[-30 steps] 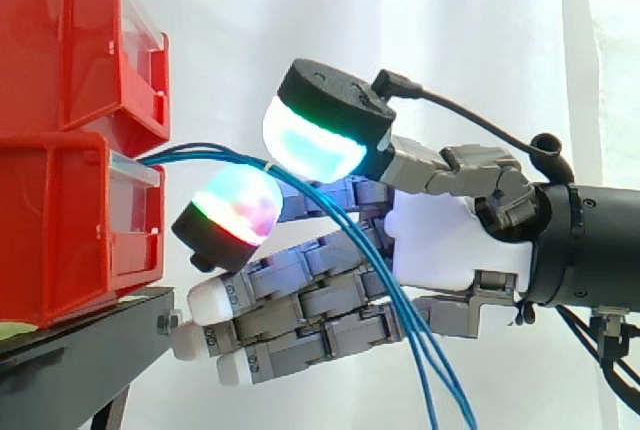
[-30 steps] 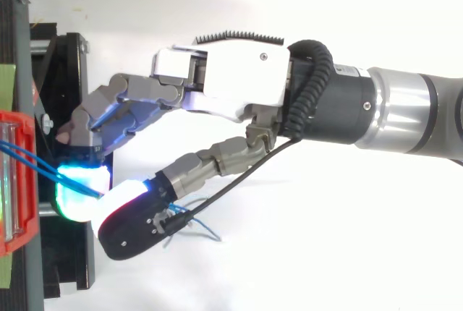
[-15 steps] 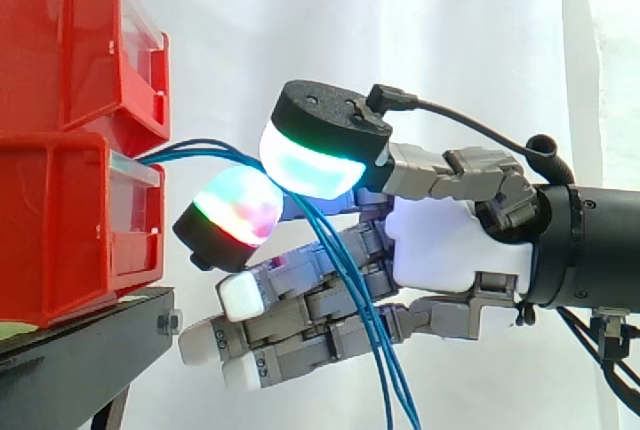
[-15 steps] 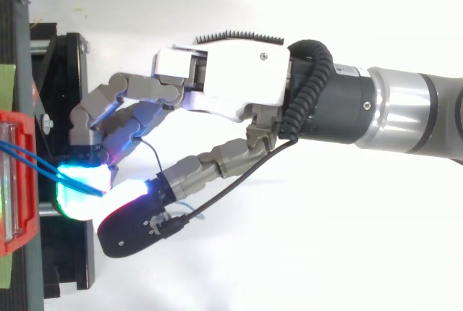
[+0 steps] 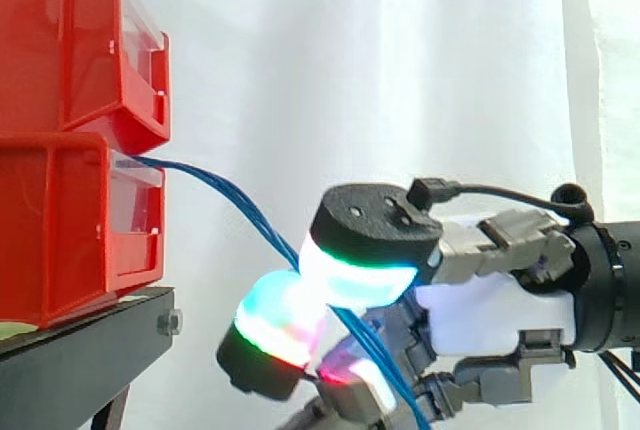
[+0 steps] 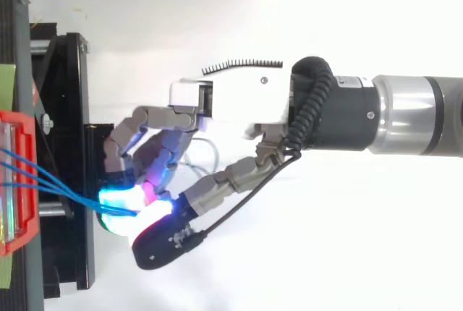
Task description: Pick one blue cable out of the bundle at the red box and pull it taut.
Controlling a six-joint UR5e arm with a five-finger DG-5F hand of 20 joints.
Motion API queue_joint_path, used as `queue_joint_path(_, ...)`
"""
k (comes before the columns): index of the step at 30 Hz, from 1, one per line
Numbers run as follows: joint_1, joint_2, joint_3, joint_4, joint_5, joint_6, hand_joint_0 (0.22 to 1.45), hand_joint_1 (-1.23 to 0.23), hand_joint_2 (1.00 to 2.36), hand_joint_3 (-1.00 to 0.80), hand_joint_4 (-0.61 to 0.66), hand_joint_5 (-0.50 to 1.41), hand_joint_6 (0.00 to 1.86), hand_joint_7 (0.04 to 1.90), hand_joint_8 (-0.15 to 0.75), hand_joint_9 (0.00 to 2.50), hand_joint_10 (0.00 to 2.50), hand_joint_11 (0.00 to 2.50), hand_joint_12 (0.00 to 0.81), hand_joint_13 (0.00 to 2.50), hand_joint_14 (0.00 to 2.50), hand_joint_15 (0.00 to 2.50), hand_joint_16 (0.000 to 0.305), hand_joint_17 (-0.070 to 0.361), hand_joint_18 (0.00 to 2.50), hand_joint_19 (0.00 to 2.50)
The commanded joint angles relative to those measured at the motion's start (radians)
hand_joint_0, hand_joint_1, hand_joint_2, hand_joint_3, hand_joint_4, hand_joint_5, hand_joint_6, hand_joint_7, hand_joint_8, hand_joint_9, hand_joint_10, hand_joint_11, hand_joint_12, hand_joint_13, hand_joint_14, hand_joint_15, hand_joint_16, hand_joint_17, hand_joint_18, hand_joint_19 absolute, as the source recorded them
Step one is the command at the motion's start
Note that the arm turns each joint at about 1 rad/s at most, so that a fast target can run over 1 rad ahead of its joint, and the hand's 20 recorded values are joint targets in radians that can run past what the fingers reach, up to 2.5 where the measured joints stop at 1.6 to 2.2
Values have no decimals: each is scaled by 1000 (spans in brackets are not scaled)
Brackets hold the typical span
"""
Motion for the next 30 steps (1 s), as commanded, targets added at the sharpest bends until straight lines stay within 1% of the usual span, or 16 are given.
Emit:
queue_joint_path(1,0,7,0,-46,-19,1,673,-851,1013,-292,85,-143,920,953,434,1165,7,1087,396,764,9,302,58,130,564,189)
queue_joint_path(5,-1,14,0,-74,-19,1,680,-868,1013,-297,73,-144,916,954,432,1174,5,1103,398,785,10,316,58,130,577,189)
queue_joint_path(6,-1,22,0,-86,-19,1,686,-873,1014,-305,61,-144,916,941,433,1173,7,1112,400,784,10,319,58,130,580,182)
queue_joint_path(9,-1,28,0,-97,-19,1,719,-925,1013,-343,18,-148,916,954,421,1165,5,1125,396,795,10,330,57,129,596,171)
queue_joint_path(12,-1,36,0,-103,-19,1,760,-953,1006,-421,-9,-155,923,908,405,1155,3,1144,387,798,11,332,57,127,605,160)
queue_joint_path(13,-1,36,0,-103,-18,1,777,-943,1000,-500,-3,-156,925,858,404,1152,4,1141,385,803,11,338,56,127,605,161)
queue_joint_path(14,-1,39,0,-103,-18,1,777,-941,1000,-500,3,-157,924,844,406,1151,4,1139,388,808,11,340,56,126,608,156)
queue_joint_path(16,-1,39,0,-103,-15,2,744,-952,1000,-500,45,-157,921,819,399,1147,8,1142,385,812,11,343,56,125,612,154)
queue_joint_path(18,-1,40,2,-103,-13,5,702,-944,1000,-500,118,-153,914,823,404,1149,5,1127,385,812,11,346,56,125,607,170)
queue_joint_path(19,-1,42,2,-103,-13,7,641,-925,1000,-500,130,-152,913,818,406,1155,5,1135,386,813,11,356,55,125,600,184)
queue_joint_path(21,-1,48,2,-103,-13,8,589,-895,1000,-500,135,-151,911,817,415,1151,5,1108,393,813,11,356,57,127,599,208)
queue_joint_path(23,-1,51,2,-103,-13,10,533,-832,1000,-500,148,-148,908,816,424,1160,4,1111,412,818,10,353,59,133,605,216)
queue_joint_path(28,-1,53,0,-103,-13,8,514,-756,1000,-500,147,-145,902,818,431,1166,3,1097,421,821,10,360,61,138,609,234)
queue_joint_path(30,-1,53,2,-103,-13,8,550,-715,1000,-500,136,-146,900,822,425,1159,5,1091,413,811,11,358,59,133,593,249)
